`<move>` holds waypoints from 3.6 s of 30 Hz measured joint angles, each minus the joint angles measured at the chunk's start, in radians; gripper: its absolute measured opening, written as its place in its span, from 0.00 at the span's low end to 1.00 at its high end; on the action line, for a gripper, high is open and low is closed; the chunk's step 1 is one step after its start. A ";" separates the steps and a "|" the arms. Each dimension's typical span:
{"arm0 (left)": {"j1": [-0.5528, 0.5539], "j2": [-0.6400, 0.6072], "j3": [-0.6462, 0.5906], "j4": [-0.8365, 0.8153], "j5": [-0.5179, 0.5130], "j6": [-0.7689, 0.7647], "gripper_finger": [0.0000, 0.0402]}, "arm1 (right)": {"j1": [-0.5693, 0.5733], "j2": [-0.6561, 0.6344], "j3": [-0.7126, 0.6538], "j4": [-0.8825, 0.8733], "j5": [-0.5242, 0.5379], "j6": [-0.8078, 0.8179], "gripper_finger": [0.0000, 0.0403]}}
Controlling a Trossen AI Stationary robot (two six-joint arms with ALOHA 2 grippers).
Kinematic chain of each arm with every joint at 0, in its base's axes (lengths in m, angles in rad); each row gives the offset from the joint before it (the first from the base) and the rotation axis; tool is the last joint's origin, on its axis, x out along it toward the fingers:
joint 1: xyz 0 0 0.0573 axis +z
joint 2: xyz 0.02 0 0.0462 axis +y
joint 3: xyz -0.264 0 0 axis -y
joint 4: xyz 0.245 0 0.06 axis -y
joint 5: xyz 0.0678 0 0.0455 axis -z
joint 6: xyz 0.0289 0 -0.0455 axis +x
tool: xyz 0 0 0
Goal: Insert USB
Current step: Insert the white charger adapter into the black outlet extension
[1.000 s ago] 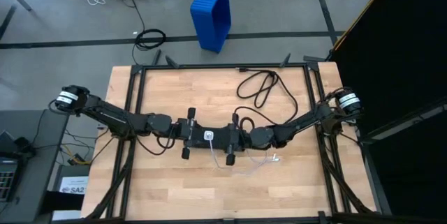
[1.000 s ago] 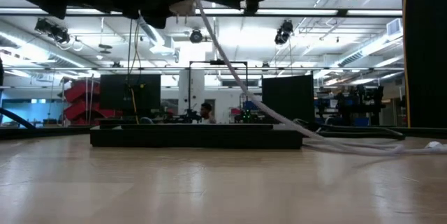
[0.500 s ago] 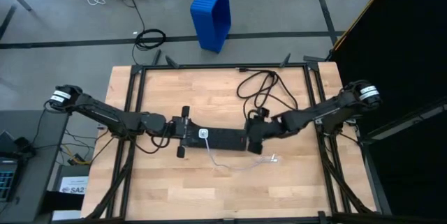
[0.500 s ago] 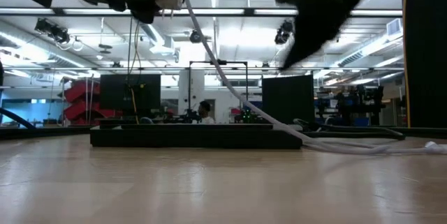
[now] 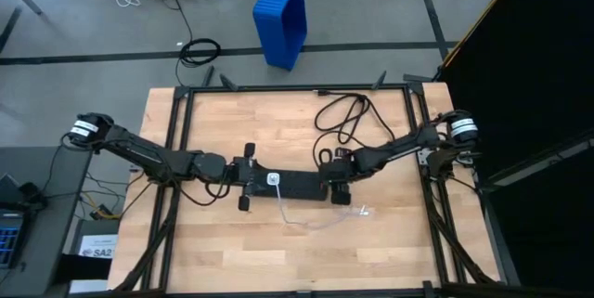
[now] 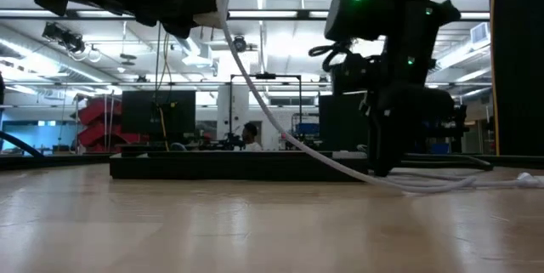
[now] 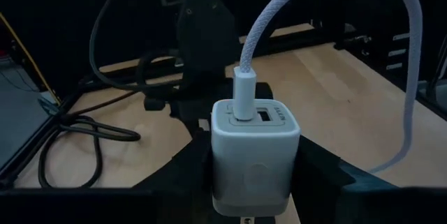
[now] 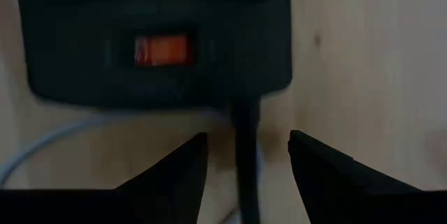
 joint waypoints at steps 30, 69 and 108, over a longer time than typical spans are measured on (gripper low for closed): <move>0.000 0.001 -0.001 -0.002 -0.001 0.002 0.32 | -0.029 -0.063 -0.005 0.091 -0.051 -0.011 0.38; 0.000 0.023 -0.001 0.024 -0.030 0.018 0.32 | -0.073 0.014 -0.004 0.138 -0.092 -0.128 0.03; 0.092 0.557 -0.258 0.927 0.143 -0.214 0.32 | -0.075 0.014 -0.005 0.149 -0.105 -0.090 0.00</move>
